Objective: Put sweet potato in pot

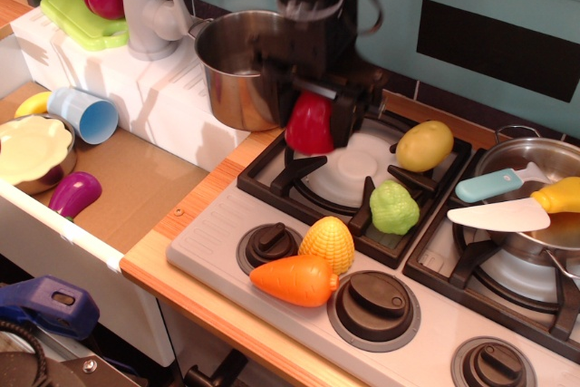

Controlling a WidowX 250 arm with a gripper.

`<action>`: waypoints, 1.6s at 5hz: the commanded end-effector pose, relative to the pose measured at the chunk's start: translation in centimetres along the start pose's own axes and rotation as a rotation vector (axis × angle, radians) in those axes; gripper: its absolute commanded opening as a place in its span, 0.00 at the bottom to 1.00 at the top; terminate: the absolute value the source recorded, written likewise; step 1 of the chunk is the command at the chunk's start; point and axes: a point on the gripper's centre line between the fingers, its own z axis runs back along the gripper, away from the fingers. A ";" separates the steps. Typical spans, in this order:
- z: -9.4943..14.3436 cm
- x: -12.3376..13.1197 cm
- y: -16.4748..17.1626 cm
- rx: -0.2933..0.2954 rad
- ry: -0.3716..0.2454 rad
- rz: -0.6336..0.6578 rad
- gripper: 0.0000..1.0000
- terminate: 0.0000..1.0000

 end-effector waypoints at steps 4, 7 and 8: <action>5.1 7.5 10.2 0.230 -0.220 -0.263 0.00 0.00; 4.4 7.9 11.4 0.239 -0.297 -0.278 1.00 0.00; 4.4 7.9 11.4 0.239 -0.297 -0.278 1.00 1.00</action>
